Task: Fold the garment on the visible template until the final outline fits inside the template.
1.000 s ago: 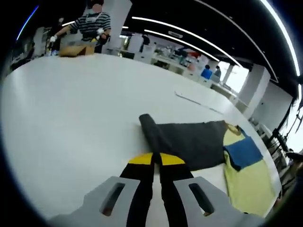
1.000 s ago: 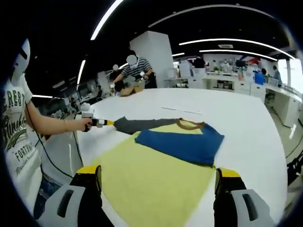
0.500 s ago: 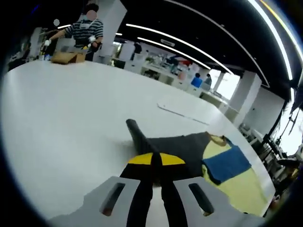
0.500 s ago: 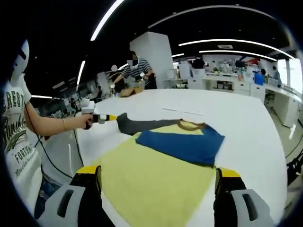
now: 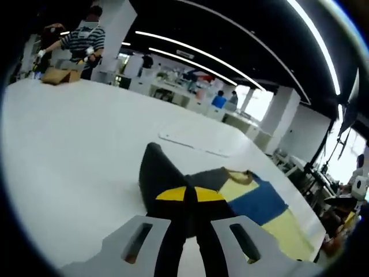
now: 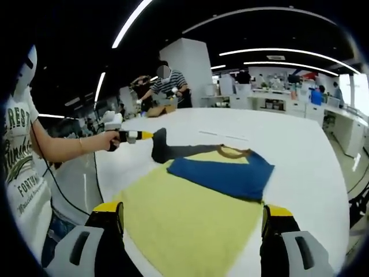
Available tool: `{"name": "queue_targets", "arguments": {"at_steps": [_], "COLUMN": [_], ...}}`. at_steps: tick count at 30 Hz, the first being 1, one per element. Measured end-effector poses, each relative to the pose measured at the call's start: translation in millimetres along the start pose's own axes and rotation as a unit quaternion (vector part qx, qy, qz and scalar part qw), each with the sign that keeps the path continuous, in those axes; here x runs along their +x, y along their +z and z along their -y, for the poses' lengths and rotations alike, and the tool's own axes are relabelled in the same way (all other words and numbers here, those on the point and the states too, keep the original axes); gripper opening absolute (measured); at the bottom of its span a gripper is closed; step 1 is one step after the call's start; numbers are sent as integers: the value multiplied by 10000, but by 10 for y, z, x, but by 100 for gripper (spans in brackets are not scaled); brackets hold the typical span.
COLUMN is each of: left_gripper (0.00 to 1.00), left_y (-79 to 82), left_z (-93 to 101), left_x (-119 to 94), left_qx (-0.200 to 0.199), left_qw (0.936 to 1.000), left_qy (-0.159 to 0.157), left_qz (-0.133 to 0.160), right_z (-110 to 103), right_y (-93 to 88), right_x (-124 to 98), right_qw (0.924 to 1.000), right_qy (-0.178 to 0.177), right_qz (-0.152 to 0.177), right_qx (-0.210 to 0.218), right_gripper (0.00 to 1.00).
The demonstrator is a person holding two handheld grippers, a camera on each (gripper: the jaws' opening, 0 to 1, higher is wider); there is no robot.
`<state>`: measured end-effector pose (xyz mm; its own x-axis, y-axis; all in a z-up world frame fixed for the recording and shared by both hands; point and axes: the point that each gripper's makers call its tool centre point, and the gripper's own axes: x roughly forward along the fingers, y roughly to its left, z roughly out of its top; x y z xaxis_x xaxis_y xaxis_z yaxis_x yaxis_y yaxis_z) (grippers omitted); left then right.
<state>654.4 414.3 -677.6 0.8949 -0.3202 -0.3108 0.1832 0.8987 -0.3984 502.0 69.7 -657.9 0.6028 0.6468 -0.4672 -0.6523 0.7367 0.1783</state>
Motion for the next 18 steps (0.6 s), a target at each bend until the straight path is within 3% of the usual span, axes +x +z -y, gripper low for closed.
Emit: {"name": "queue_targets", "arguments": {"at_steps": [18], "left_gripper": [1], "left_y": [108], "left_z": [691], "left_x": [335], "left_qx": [-42], "left_qw": [9974], "left_qy": [-710], "left_qz": [101], "right_z": [-55], "right_y": [-43], "right_x": [15], "right_qw": [9999], "right_qy": [-22], "right_qz": [-92], "right_qx": [-34], "right_gripper": [99]}}
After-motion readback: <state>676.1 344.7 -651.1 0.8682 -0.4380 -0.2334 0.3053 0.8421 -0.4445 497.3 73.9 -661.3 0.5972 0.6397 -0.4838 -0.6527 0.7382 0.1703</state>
